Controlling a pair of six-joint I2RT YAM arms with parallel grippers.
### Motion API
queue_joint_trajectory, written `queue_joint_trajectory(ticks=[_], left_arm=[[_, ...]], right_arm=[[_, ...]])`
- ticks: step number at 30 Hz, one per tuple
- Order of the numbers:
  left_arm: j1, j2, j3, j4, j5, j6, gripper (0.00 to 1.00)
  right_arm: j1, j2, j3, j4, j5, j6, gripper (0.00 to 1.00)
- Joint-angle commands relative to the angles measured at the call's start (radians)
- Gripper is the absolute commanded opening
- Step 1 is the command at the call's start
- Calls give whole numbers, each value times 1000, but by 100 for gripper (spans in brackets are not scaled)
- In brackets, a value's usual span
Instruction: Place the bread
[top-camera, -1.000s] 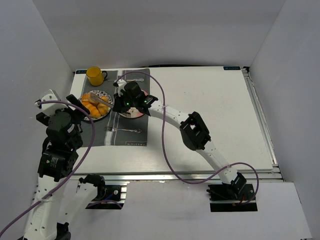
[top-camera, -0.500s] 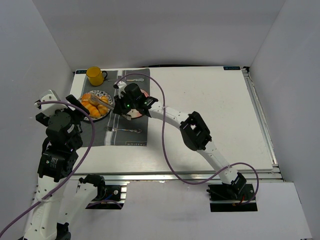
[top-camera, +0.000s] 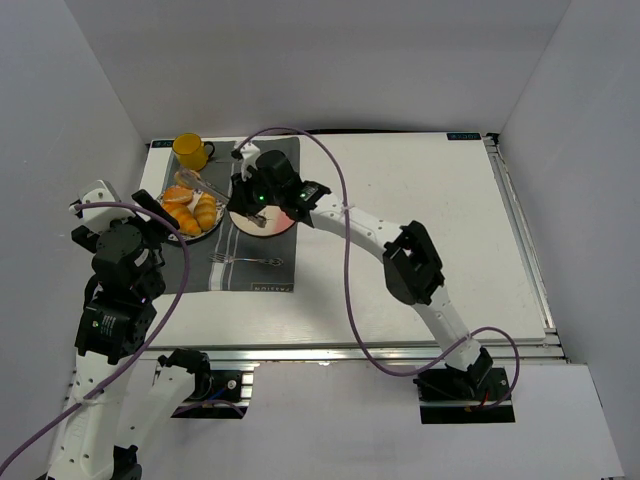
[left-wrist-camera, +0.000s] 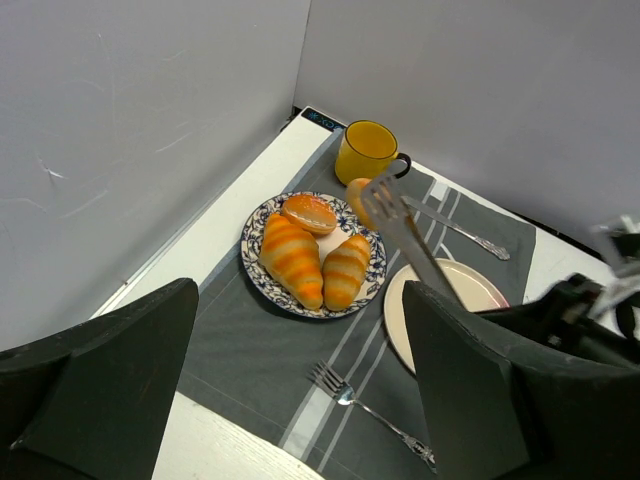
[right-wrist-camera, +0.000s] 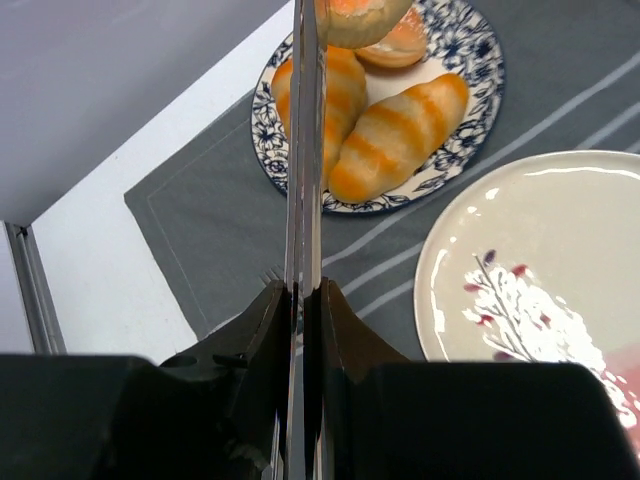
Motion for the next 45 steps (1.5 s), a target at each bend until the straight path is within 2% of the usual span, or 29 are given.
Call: queue_joint_trajectory(ticks=[1, 9, 14, 22, 32, 35, 38, 45], left_arm=[[-5, -9, 6, 4, 13, -5, 94], [-5, -72, -35, 33, 38, -24, 94], [-5, -88, -49, 27, 82, -47, 94], [-5, -37, -31, -8, 162, -48, 94], [-5, -42, -8, -24, 141, -47, 94], [-5, -37, -11, -27, 139, -45, 94], [-3, -32, -9, -25, 142, -45, 94], [-5, -28, -11, -22, 153, -47, 94]], right_arm=[[3, -142, -95, 41, 82, -30, 7], [-20, -394, -442, -8, 305, -38, 5], [-34, -449, -579, 4, 357, -17, 3], [-62, -388, -568, -3, 385, 23, 3], [-63, -340, -551, -10, 336, 33, 8], [-63, -348, -567, -8, 324, 34, 13], [-63, -368, -588, -5, 311, 43, 28], [-62, -428, -643, 18, 310, 53, 41]])
